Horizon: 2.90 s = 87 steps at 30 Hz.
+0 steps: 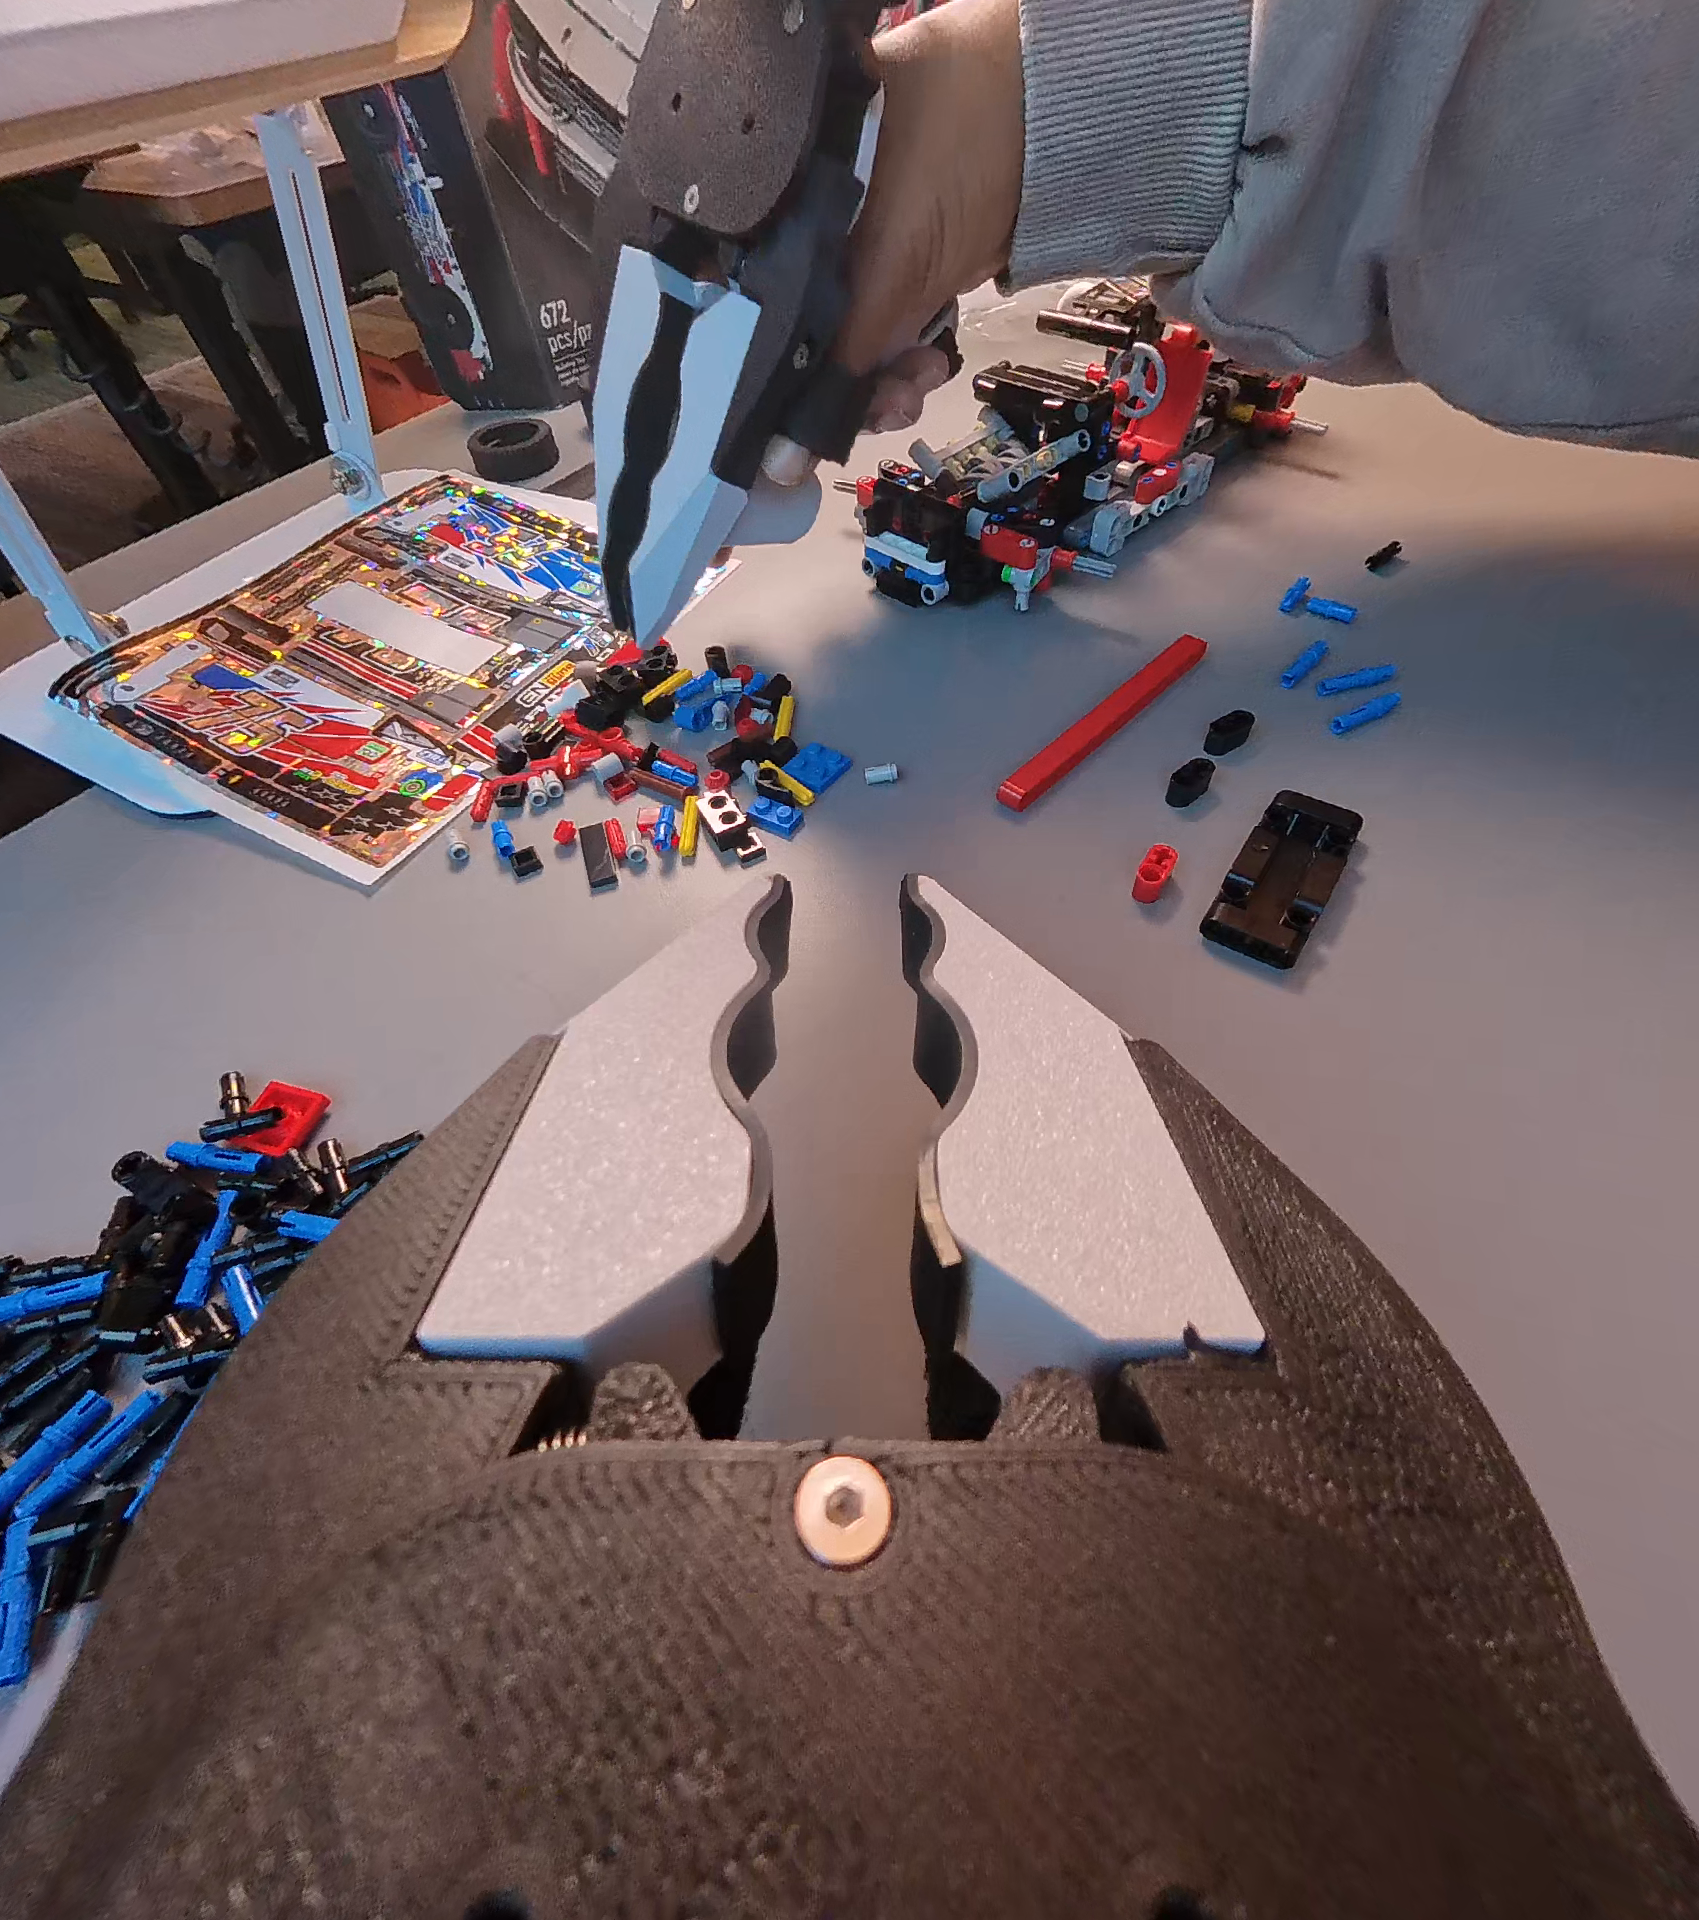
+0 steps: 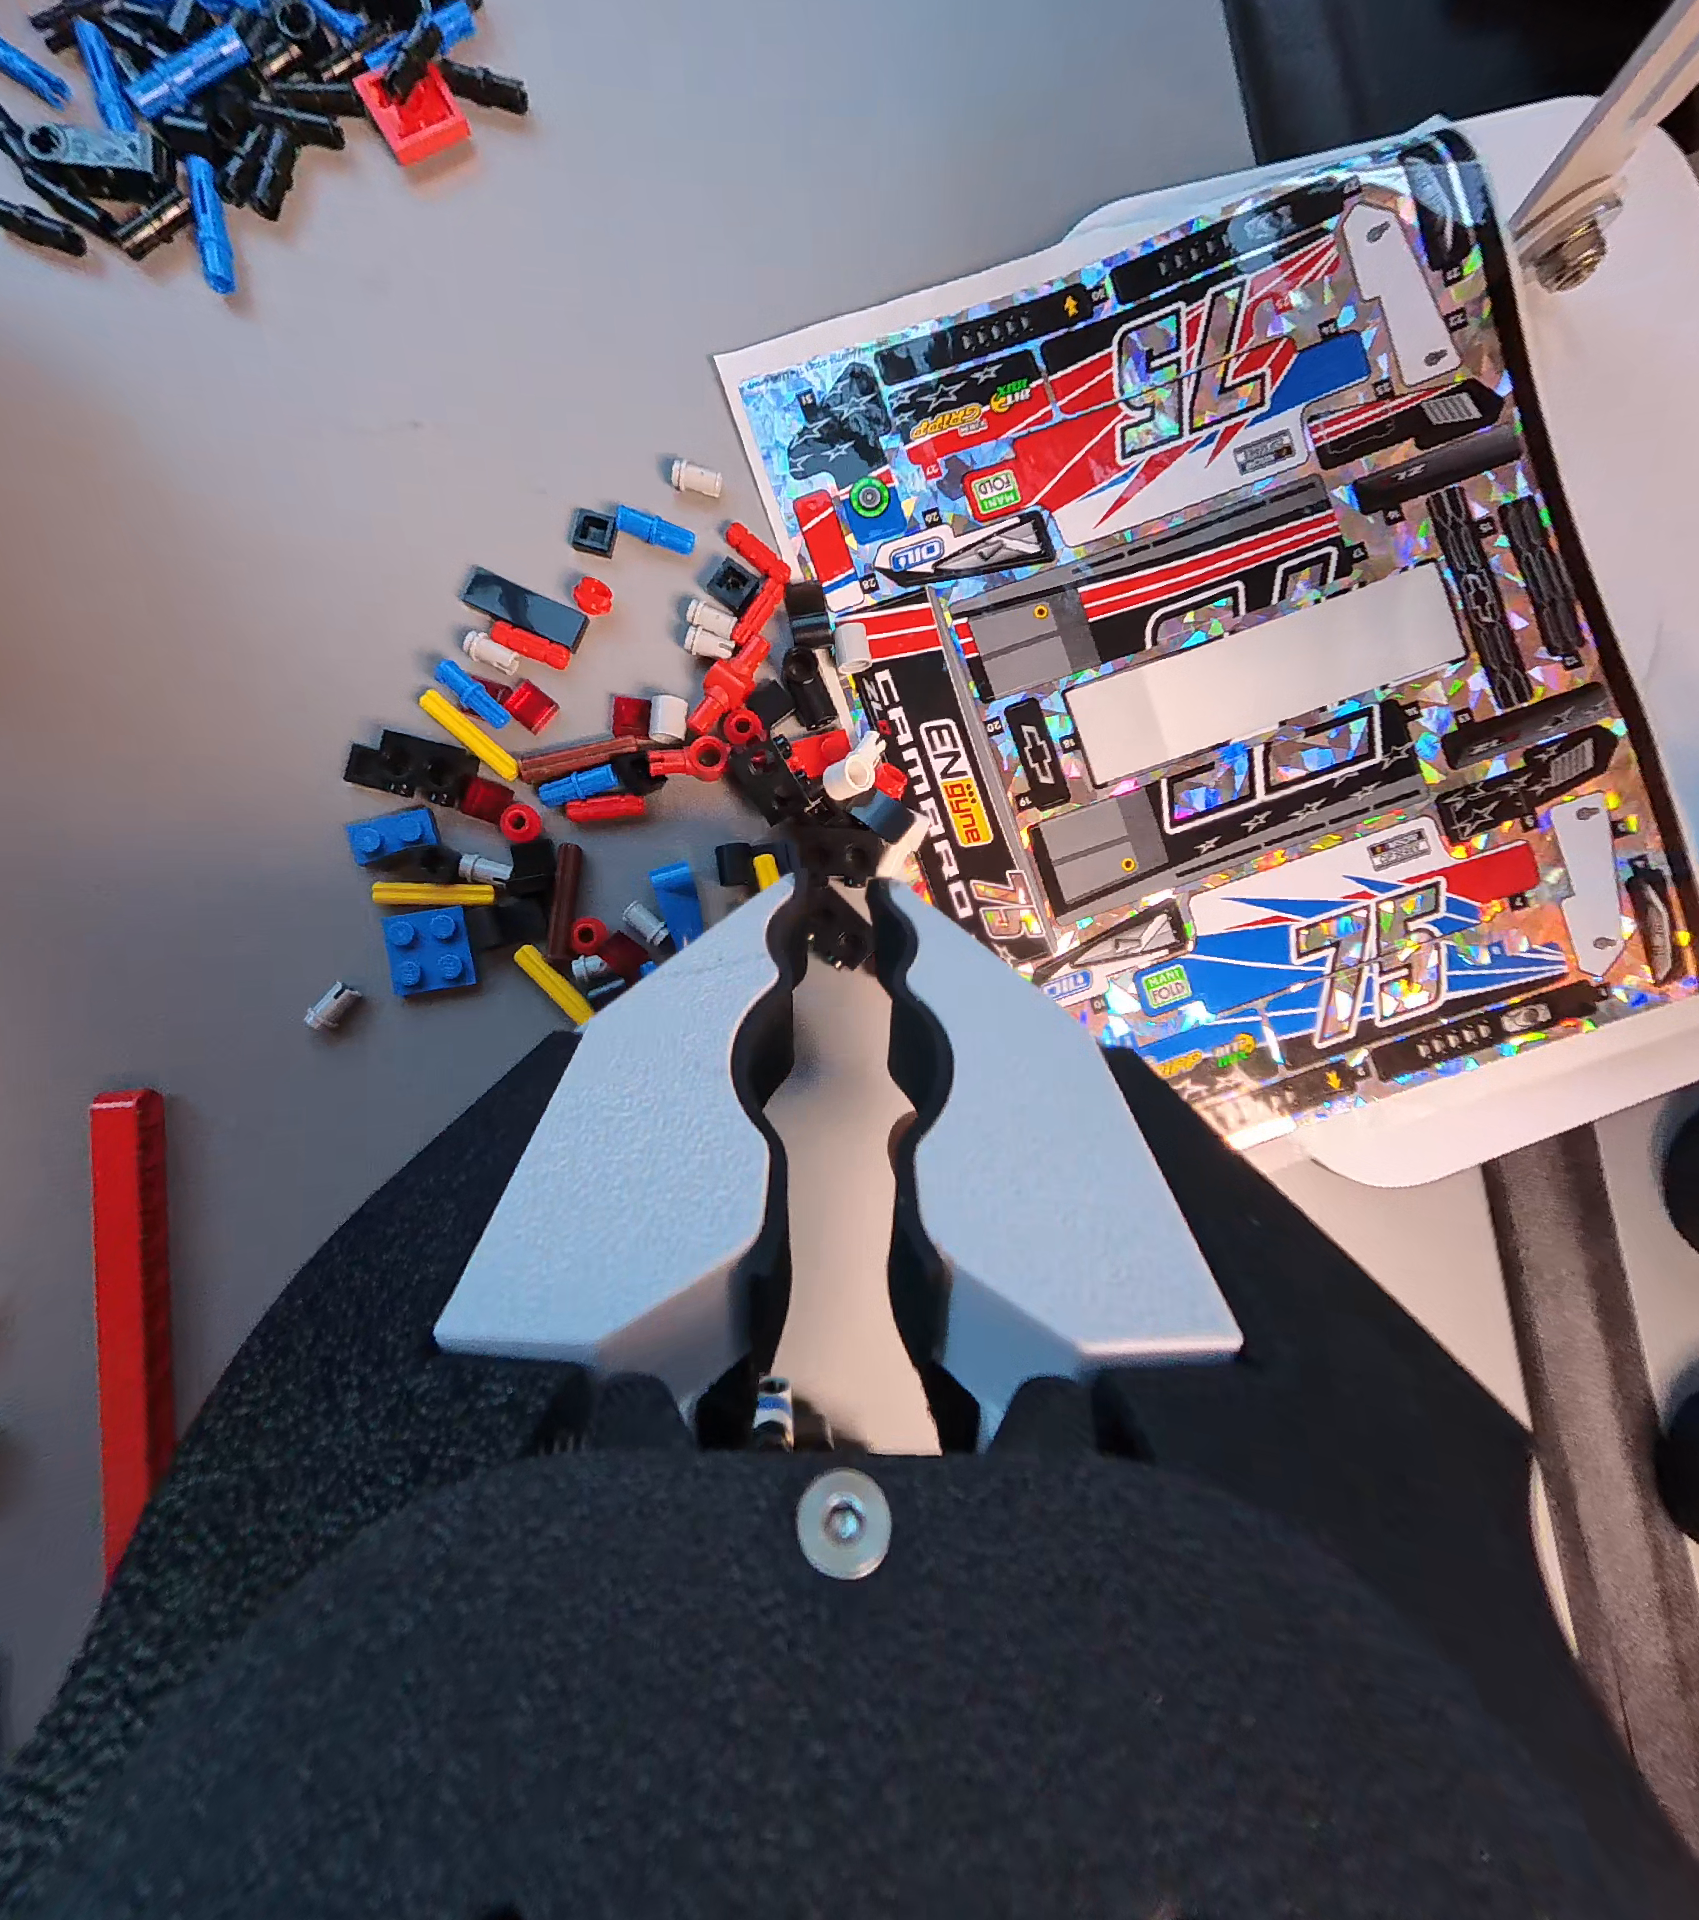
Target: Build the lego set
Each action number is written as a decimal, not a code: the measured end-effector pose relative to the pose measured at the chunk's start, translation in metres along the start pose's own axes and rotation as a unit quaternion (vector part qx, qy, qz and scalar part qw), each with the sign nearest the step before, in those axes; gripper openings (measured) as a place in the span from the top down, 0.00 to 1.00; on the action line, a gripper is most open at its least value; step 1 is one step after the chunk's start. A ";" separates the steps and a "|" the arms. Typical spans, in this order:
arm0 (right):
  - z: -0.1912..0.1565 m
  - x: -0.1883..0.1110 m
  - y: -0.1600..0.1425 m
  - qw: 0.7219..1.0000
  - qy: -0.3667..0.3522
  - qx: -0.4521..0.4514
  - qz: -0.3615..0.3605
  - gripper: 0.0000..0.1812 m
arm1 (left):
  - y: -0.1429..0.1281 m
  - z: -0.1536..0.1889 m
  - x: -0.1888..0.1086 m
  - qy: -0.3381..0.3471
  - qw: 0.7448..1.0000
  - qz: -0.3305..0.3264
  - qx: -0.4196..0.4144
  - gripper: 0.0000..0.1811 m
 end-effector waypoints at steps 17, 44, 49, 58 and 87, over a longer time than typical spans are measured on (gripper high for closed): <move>-0.052 -0.063 -0.004 0.986 -0.027 0.026 0.160 0.90 | 0.002 0.001 -0.002 0.009 1.000 0.009 0.006 0.89; -0.178 -0.095 -0.142 0.920 -0.114 0.210 0.311 0.98 | 0.014 -0.130 -0.006 -0.074 0.852 -0.456 0.247 0.97; -0.174 -0.095 -0.145 0.917 -0.111 0.217 0.315 0.98 | 0.001 -0.131 0.000 -0.074 0.833 -0.484 0.258 0.99; -0.175 -0.091 -0.144 0.921 -0.107 0.215 0.307 0.98 | -0.006 -0.135 -0.006 -0.081 0.825 -0.495 0.258 0.93; -0.174 -0.084 -0.146 0.925 -0.098 0.222 0.292 0.98 | -0.009 -0.136 -0.002 -0.107 0.836 -0.473 0.257 0.94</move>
Point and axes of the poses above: each gripper's, where its closed fingertips meet, x out along the fingers, y out of its top, z = x × y across the jaws, the point moved 9 cm from there along -x, back along the fingers, and after that the axes turned 15 degrees about -z, right-handed, at the moved point
